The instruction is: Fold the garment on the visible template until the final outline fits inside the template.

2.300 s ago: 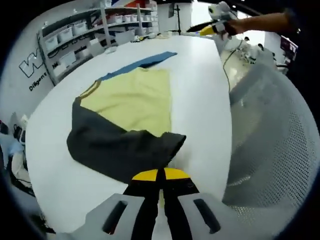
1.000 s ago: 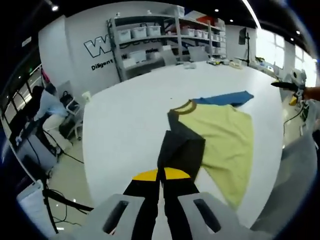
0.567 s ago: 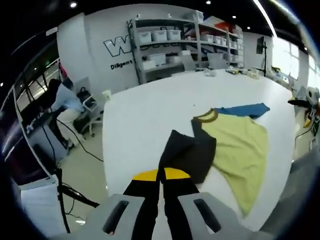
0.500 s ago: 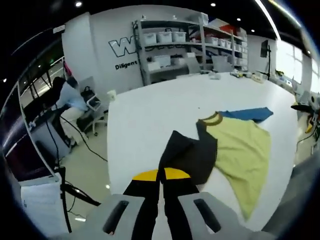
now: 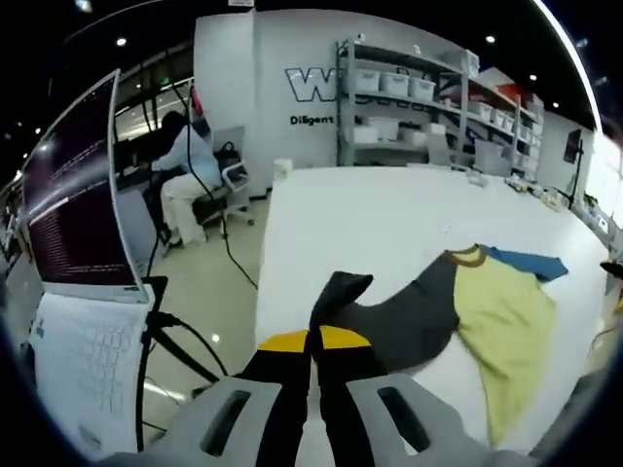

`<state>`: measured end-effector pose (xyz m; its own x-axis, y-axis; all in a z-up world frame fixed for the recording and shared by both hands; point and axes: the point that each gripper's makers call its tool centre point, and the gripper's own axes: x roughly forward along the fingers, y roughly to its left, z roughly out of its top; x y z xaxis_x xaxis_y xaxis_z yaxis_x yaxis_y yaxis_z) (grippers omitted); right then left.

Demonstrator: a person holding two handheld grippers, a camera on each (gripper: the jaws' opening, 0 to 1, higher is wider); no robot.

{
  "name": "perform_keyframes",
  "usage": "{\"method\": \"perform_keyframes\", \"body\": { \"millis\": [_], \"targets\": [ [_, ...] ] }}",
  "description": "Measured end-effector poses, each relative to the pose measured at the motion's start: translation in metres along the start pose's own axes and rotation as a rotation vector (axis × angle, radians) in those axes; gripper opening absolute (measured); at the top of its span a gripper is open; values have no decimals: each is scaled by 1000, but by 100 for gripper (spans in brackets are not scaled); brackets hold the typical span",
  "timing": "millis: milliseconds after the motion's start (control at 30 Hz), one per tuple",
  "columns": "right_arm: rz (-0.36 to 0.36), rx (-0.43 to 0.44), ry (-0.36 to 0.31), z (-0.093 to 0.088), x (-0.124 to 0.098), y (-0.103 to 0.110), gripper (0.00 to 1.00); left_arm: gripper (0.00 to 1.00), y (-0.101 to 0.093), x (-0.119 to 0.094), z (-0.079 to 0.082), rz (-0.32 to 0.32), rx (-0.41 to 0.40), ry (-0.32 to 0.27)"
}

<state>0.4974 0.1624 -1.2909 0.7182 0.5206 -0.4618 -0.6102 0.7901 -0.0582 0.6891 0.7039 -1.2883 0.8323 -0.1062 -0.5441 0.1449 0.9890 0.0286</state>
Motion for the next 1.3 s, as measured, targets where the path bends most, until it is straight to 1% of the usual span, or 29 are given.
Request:
{"method": "perform_keyframes", "body": {
  "millis": [67, 167, 200, 267, 333, 433, 533, 567, 633, 667, 700, 733, 867, 1000, 1167, 1200, 1267, 1300],
  "targets": [
    [-3, 0, 6, 0, -1, -1, 95, 0, 3, 3, -2, 8, 3, -5],
    [-8, 7, 9, 1, -2, -3, 95, 0, 2, 9, -12, 1, -49, 9],
    [-12, 10, 10, 1, -2, -4, 94, 0, 2, 11, -15, -2, -54, 14],
    [-15, 18, 13, 1, -3, -4, 94, 0, 5, 15, -23, 10, -42, 20],
    [-16, 20, 18, 0, -3, -4, 94, 0, 7, 18, -28, 15, -26, 17],
    [-19, 22, 28, -2, -3, -4, 94, 0, 11, 21, -33, 22, -35, 28],
    [-20, 31, 35, -4, -3, -4, 94, 0, 18, 24, -40, 45, -34, 41],
    [-21, 32, 36, -5, -2, -4, 94, 0, 24, 28, -43, 55, -36, 52],
    [-19, 42, 37, -6, -1, -4, 94, 1, 29, 30, -46, 60, -24, 55],
    [-21, 43, 39, -6, 0, -4, 94, 1, 30, 31, -45, 64, 5, 51],
    [-21, 46, 40, -7, 1, -4, 94, 1, 33, 29, -42, 79, 63, 38],
    [-18, 48, 40, -7, 2, -3, 94, 1, 35, 29, -41, 84, 85, 35],
    [-4, 47, 36, -4, 9, -2, 94, 6, 38, 24, -38, 84, 79, 25],
    [6, 47, 24, 0, 17, 0, 94, 6, 43, 22, -38, 85, 86, 26],
    [24, 47, 20, -1, 21, 4, 93, 6, 41, 16, -37, 80, 87, 32],
    [27, 47, 19, -1, 22, 4, 93, 6, 38, 14, -36, 76, 84, 30],
    [31, 50, 20, -2, 23, 5, 93, 6, 29, 14, -34, 52, 106, 23],
    [34, 48, 22, -4, 23, 5, 93, 6, 19, 9, -36, 44, 122, 22]
  ]
}}
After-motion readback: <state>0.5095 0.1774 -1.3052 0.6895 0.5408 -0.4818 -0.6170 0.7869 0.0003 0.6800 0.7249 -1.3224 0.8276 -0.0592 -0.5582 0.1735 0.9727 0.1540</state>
